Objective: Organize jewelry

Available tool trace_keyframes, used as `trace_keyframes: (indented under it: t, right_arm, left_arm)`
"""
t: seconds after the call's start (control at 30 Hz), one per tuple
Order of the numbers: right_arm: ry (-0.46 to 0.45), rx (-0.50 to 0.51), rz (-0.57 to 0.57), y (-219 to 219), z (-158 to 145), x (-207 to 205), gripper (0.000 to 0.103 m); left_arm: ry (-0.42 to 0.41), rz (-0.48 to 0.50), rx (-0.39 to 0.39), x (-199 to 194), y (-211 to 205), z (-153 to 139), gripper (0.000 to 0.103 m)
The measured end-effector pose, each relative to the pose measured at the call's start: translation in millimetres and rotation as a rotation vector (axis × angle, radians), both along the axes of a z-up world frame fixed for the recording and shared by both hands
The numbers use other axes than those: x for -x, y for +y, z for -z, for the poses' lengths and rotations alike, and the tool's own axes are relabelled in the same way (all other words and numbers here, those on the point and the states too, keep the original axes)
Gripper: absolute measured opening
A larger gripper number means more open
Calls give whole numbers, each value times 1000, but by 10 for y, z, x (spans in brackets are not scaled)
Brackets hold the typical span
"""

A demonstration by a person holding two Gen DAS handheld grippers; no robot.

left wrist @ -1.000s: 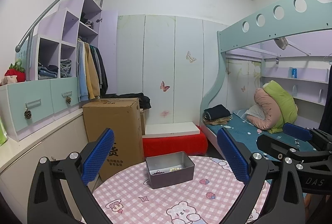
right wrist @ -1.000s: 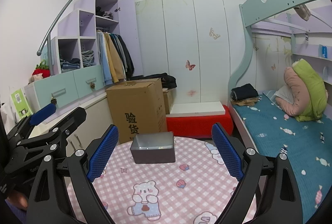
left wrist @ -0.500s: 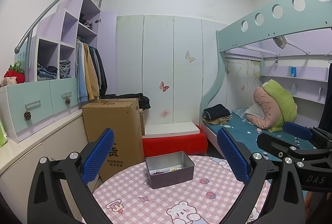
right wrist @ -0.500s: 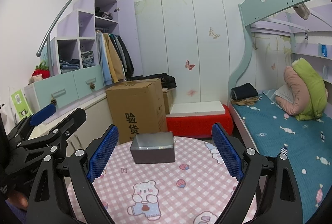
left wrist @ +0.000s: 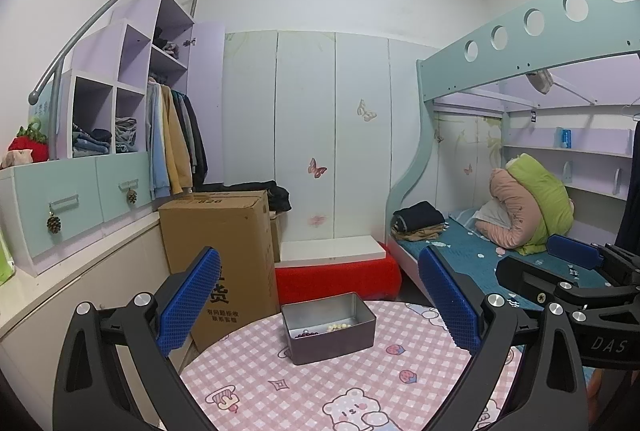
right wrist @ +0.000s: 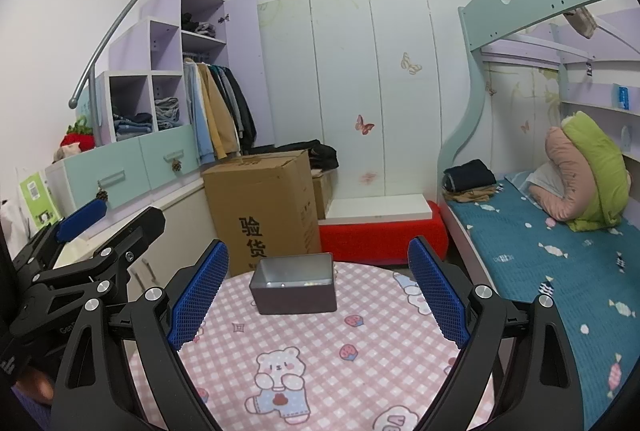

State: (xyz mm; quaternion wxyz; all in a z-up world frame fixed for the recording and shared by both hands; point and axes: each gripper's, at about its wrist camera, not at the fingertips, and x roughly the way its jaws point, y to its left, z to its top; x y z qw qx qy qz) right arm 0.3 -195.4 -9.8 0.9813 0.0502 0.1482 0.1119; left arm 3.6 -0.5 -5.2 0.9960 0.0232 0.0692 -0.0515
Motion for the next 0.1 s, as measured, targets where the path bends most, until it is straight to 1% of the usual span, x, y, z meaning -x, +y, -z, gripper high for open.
trace_keyframes:
  t: [0.1]
  right_arm:
    - [1, 0, -1, -3, 0, -3, 88]
  left_arm:
    - [-4, -2, -5, 6, -5, 3, 96]
